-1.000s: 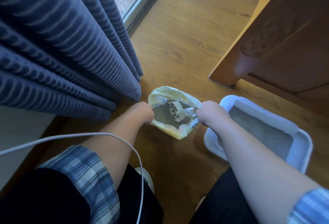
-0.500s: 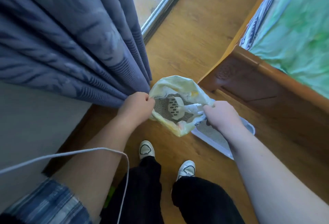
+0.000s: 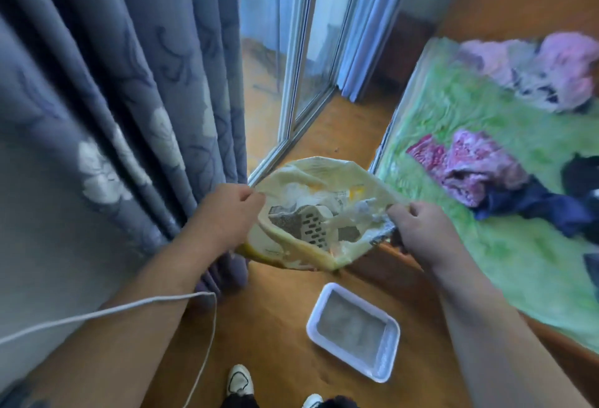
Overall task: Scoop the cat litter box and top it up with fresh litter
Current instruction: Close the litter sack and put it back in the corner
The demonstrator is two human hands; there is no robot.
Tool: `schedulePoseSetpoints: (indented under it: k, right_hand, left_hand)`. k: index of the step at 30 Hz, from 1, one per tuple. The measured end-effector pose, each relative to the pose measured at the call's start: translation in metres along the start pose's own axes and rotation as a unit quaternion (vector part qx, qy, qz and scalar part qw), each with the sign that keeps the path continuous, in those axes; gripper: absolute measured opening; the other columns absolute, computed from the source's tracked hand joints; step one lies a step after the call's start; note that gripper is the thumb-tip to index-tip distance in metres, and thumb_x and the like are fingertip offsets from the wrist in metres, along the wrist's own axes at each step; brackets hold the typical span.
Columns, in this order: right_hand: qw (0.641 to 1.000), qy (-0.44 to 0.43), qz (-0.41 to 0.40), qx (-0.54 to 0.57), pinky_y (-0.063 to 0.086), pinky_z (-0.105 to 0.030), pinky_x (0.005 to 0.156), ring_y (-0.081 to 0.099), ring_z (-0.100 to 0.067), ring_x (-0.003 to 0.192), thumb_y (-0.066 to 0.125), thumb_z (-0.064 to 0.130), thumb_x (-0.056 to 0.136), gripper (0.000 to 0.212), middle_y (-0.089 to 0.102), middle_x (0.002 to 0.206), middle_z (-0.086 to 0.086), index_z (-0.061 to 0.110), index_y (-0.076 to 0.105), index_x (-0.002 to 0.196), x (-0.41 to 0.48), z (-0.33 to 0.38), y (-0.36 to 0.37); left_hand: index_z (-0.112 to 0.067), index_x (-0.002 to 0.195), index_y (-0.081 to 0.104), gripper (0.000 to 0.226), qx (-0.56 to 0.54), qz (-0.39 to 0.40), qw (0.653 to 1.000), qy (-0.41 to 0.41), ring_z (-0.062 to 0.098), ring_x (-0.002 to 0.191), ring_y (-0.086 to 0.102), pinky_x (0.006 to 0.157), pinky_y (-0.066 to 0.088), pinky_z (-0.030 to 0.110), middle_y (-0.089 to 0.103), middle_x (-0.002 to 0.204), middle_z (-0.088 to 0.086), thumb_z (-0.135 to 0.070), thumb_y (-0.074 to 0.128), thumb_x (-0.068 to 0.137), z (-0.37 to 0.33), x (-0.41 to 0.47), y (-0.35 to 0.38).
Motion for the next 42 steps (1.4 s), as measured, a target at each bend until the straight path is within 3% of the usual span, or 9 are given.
schedulePoseSetpoints:
  k: [3, 7, 12, 15, 18, 23, 26, 34, 42]
  right_hand:
    - [0.996, -0.02, -0.028, 0.086, 0.04, -0.04, 0.055, 0.051, -0.023, 0.046, 0.052, 0.036, 0.076, 0.037, 0.06, 0.048, -0.01, 0.005, 0.06, 0.058, -0.011, 0.02, -0.029]
    - [0.981, -0.053, -0.053, 0.176, 0.034, -0.034, 0.052, 0.043, -0.02, 0.044, 0.054, 0.031, 0.075, 0.032, 0.05, 0.043, -0.001, 0.007, 0.053, 0.054, -0.018, 0.042, -0.056]
    - [0.959, -0.103, -0.049, 0.261, 0.027, -0.021, 0.039, 0.035, -0.015, 0.039, 0.054, 0.014, 0.088, 0.032, 0.039, 0.042, 0.001, 0.01, 0.048, 0.056, -0.006, 0.076, -0.097]
    - [0.948, -0.134, -0.017, 0.289, 0.026, -0.021, 0.04, 0.033, -0.012, 0.036, 0.05, 0.008, 0.091, 0.036, 0.038, 0.041, 0.002, 0.011, 0.046, 0.055, 0.003, 0.091, -0.118]
    - [0.938, -0.164, 0.025, 0.304, 0.027, -0.022, 0.043, 0.033, -0.015, 0.039, 0.052, 0.012, 0.087, 0.036, 0.038, 0.042, 0.001, 0.013, 0.049, 0.051, 0.015, 0.102, -0.13]
    - [0.914, -0.213, 0.141, 0.316, 0.026, -0.024, 0.044, 0.03, -0.015, 0.041, 0.051, 0.019, 0.078, 0.024, 0.038, 0.044, -0.001, 0.013, 0.047, 0.055, 0.027, 0.122, -0.136]
    - [0.897, -0.229, 0.195, 0.323, 0.025, -0.025, 0.047, 0.031, -0.015, 0.042, 0.048, 0.007, 0.089, 0.029, 0.04, 0.045, 0.001, 0.011, 0.049, 0.061, 0.03, 0.138, -0.129]
    - [0.832, -0.321, 0.335, 0.304, 0.027, -0.026, 0.047, 0.033, -0.016, 0.043, 0.049, 0.008, 0.089, 0.027, 0.043, 0.045, -0.003, 0.006, 0.054, 0.062, -0.029, 0.196, -0.083]
    - [0.745, -0.387, 0.484, 0.246, 0.028, -0.028, 0.051, 0.037, -0.013, 0.045, 0.054, 0.016, 0.09, 0.023, 0.042, 0.049, 0.001, 0.012, 0.056, 0.068, -0.178, 0.229, -0.024]
  left_hand:
    - [-0.008, 0.06, 0.051, 0.04, -0.014, -0.008, 0.999, 0.034, 0.019, 0.054, 0.048, 0.053, 0.032, 0.031, 0.047, 0.055, 0.005, -0.03, 0.05, 0.094, -0.037, 0.0, -0.028]
    - [-0.012, 0.06, 0.05, 0.036, -0.056, -0.038, 0.996, 0.051, 0.018, 0.056, 0.044, 0.057, 0.031, 0.031, 0.045, 0.056, 0.005, -0.029, 0.051, 0.092, -0.066, -0.003, -0.052]
    - [0.003, 0.064, 0.053, 0.041, -0.101, -0.072, 0.991, 0.05, 0.02, 0.054, 0.042, 0.059, 0.034, 0.036, 0.046, 0.057, 0.008, -0.034, 0.053, 0.083, -0.106, -0.005, -0.085]
    - [-0.009, 0.06, 0.052, 0.032, -0.097, -0.109, 0.989, 0.04, 0.018, 0.053, 0.041, 0.06, 0.033, 0.035, 0.045, 0.054, 0.008, -0.03, 0.056, 0.084, -0.13, -0.016, -0.103]
    - [-0.002, 0.063, 0.055, 0.034, -0.112, -0.152, 0.982, 0.02, 0.017, 0.053, 0.043, 0.06, 0.035, 0.034, 0.048, 0.056, 0.007, -0.029, 0.057, 0.083, -0.145, -0.031, -0.11]
    - [-0.012, 0.064, 0.059, 0.028, -0.14, -0.248, 0.958, -0.024, 0.019, 0.053, 0.048, 0.058, 0.038, 0.032, 0.051, 0.053, 0.005, -0.029, 0.058, 0.086, -0.15, -0.064, -0.113]
    - [-0.013, 0.061, 0.057, 0.031, -0.152, -0.305, 0.939, -0.05, 0.016, 0.05, 0.047, 0.056, 0.035, 0.03, 0.05, 0.05, 0.002, -0.029, 0.059, 0.088, -0.145, -0.095, -0.118]
    - [-0.009, 0.06, 0.06, 0.034, -0.172, -0.446, 0.868, -0.131, 0.02, 0.055, 0.052, 0.064, 0.042, 0.036, 0.054, 0.054, 0.006, -0.041, 0.058, 0.071, -0.122, -0.231, -0.14]
    - [-0.017, 0.061, 0.053, 0.031, -0.134, -0.578, 0.769, -0.239, 0.016, 0.054, 0.045, 0.062, 0.036, 0.033, 0.049, 0.054, 0.002, -0.028, 0.058, 0.09, -0.095, -0.433, -0.126]
Point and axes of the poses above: each hand's wrist, its own x-axis towards the middle knuckle, its own y-axis out of the palm, z = x × y, the point moved 6 cm from there along x, towards the middle knuckle
